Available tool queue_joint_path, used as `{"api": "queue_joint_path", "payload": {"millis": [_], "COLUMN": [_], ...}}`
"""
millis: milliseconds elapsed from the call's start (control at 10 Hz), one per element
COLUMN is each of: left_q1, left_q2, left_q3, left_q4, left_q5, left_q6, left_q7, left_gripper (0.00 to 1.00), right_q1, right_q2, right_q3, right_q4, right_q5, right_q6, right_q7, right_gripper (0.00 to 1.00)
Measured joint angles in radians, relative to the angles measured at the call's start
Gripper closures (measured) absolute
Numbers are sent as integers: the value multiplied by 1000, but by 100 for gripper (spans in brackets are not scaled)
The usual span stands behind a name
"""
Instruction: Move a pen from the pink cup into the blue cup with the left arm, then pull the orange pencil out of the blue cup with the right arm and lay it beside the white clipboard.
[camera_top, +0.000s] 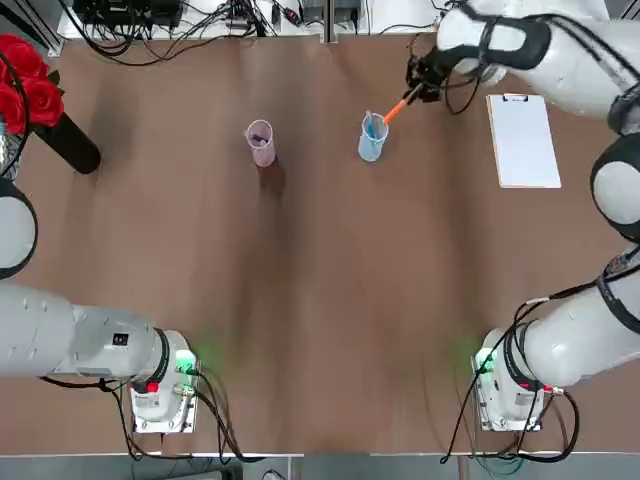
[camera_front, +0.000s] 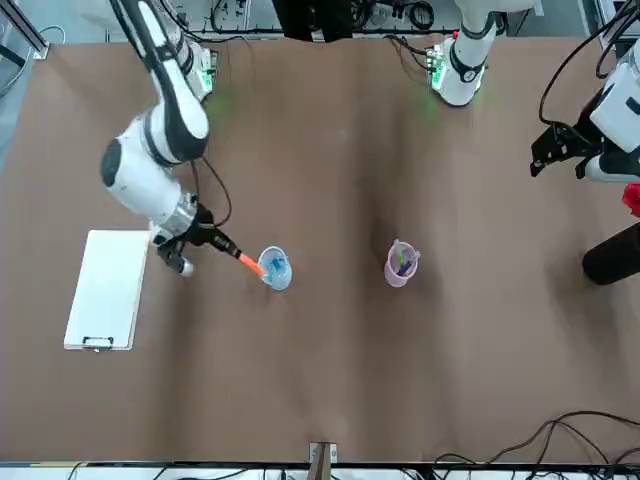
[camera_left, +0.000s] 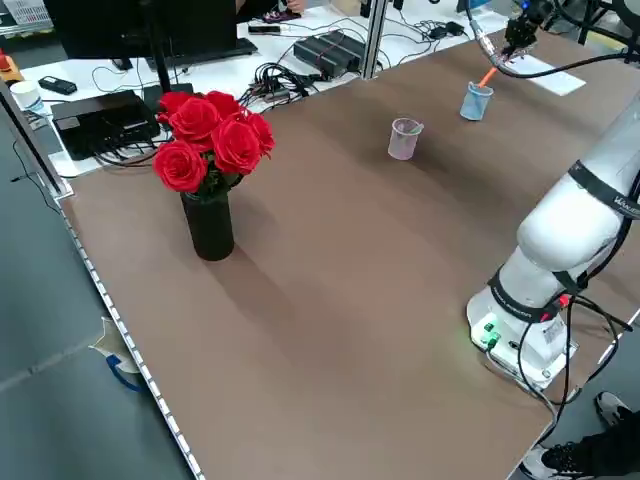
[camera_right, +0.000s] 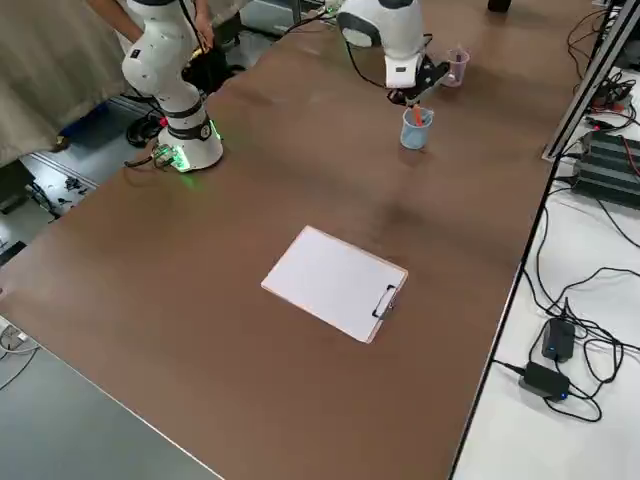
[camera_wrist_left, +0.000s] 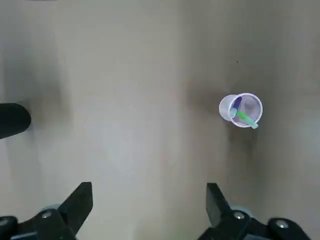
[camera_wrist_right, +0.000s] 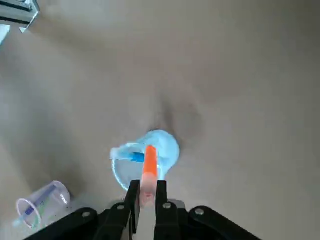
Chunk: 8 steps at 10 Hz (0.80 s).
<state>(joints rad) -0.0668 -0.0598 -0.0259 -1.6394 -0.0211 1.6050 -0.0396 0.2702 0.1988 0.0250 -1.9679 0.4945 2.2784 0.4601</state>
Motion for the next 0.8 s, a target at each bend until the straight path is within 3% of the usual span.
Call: {"api": "queue_joint_path", "payload": {"millis": [200, 300, 600, 800], "left_q1": [0, 0, 0, 0], "left_q2": [0, 0, 0, 0], "left_q3": [0, 0, 0, 0], "left_q4": [0, 0, 0, 0], "left_q5": [0, 0, 0, 0], "left_q6": [0, 0, 0, 0], "left_q7": [0, 0, 0, 0], "left_gripper": [0, 0, 0, 0], "right_q1": [-8, -11, -25, -35], "right_q2": [-17, -17, 1, 55], "right_q3": [-75, -100, -138, -150], "right_q4": [101, 122, 123, 121], "right_q5": [-94, -109, -208, -294], "right_q6": [-244, -304, -341, -393], "right_q7": [0, -12, -171, -304], "right_gripper": [84, 84, 84, 84]}}
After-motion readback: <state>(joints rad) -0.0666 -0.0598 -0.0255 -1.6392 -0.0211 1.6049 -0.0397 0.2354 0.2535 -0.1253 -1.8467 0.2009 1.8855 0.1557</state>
